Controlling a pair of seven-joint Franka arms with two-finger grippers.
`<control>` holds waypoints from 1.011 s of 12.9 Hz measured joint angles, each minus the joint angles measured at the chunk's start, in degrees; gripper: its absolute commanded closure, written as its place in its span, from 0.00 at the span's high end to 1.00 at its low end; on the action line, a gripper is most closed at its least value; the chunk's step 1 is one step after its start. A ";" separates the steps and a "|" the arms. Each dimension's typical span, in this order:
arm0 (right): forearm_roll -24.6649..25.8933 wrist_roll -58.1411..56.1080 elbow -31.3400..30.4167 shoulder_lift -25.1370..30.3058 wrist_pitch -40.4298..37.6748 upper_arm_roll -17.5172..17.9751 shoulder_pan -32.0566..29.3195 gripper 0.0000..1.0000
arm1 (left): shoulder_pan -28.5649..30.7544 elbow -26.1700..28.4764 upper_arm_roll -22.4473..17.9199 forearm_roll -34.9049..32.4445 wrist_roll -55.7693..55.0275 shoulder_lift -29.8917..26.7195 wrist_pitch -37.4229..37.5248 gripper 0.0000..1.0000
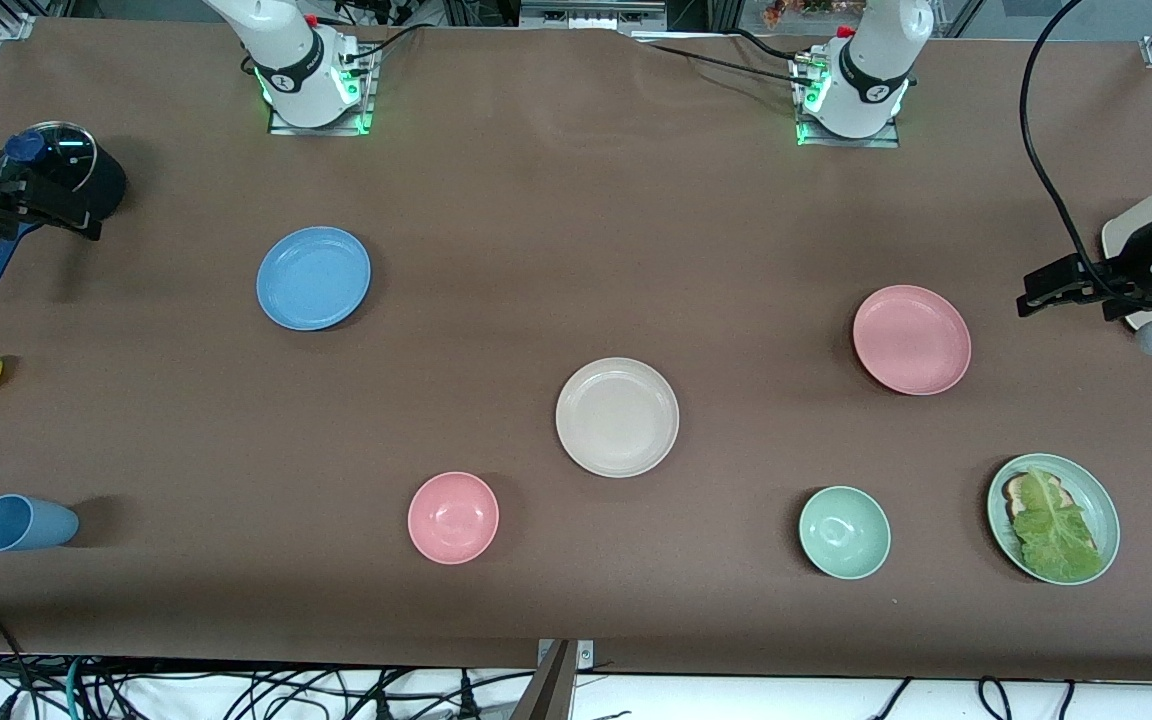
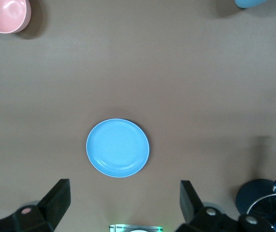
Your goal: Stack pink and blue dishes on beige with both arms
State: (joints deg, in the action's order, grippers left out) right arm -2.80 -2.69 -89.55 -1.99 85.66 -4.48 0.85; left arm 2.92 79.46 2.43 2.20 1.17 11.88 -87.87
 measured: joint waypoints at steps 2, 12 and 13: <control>0.55 0.00 0.00 0.00 0.00 -0.04 0.00 1.00 | 0.00 0.00 0.00 0.00 0.00 0.00 0.00 1.00; 2.02 0.00 0.00 0.00 0.00 -0.05 0.00 1.00 | 0.03 0.00 0.00 0.00 0.00 0.00 0.00 1.00; 2.02 0.00 0.00 0.00 0.00 -0.05 0.00 1.00 | 0.03 0.00 0.00 0.00 0.00 0.00 0.00 1.00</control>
State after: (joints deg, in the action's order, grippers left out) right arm -0.78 -2.69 -89.55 -1.99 85.66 -4.52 0.85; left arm 2.95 79.46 2.43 2.20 1.18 11.88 -87.87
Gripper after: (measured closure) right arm 0.000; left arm 0.000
